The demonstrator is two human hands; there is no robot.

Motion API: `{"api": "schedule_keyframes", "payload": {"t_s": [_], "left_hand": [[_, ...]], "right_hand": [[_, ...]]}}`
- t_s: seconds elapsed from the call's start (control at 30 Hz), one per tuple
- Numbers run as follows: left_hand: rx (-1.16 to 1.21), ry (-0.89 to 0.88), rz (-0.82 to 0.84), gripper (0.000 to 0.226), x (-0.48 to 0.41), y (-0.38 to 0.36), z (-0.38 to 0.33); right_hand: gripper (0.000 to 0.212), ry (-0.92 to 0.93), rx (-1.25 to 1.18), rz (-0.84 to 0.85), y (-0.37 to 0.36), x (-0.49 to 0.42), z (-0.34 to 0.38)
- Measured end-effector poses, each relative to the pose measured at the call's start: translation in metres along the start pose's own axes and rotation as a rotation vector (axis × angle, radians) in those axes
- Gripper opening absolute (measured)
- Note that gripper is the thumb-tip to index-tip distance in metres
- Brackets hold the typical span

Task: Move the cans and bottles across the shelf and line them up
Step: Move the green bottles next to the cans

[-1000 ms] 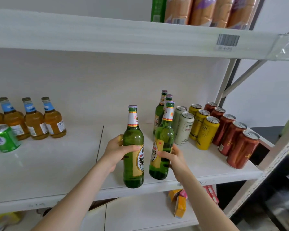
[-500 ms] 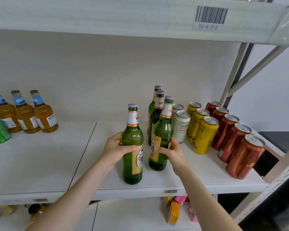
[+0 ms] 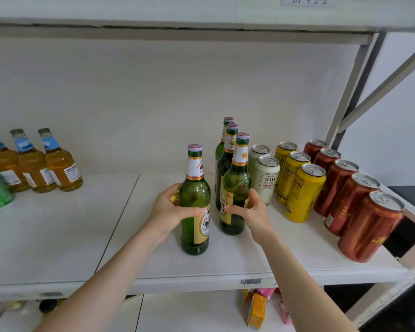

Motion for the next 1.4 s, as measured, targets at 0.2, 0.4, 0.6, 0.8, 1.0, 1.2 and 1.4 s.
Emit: {"api": "schedule_keyframes", "payload": {"t_s": [0.2, 0.4, 0.6, 0.8, 1.0, 1.2, 1.4], "left_hand": [[-0.028, -0.03, 0.015, 0.077, -0.002, -0.001, 0.0], [-0.054, -0.065, 0.032, 0.079, 0.001, -0.003, 0.002], [-0.073, -0.082, 0.027, 0.077, 0.0, -0.002, 0.005], [-0.056, -0.096, 0.026, 0.076, 0.006, 0.001, 0.006], [-0.017, -0.076, 0.067, 0.073, 0.011, 0.002, 0.009], [-0.05, -0.05, 0.132, 0.053, 0.014, 0.005, 0.009], [-0.133, 0.054, 0.096, 0.052, 0.017, 0.01, 0.013]], "right_hand": [[0.067, 0.001, -0.009, 0.01, -0.001, -0.005, -0.006], [0.06, 0.04, 0.034, 0.024, -0.003, -0.008, -0.009], [0.057, 0.042, 0.013, 0.015, -0.001, -0.009, -0.016], [0.076, 0.039, -0.015, -0.031, 0.01, 0.001, -0.024], [0.075, 0.009, -0.026, -0.129, 0.028, 0.04, -0.031], [0.062, 0.05, 0.079, -0.021, -0.012, 0.076, -0.03], [0.068, -0.022, 0.121, 0.217, -0.069, 0.073, -0.043]]}}
Point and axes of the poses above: each hand's wrist, its own x-axis away from the middle knuckle, its own y-axis out of the back of the hand, z = x × y, the point moved 8 cm from there along -x, towards the middle knuckle, and after that the axes turned 15 degrees about -x, right-handed, at the moved point
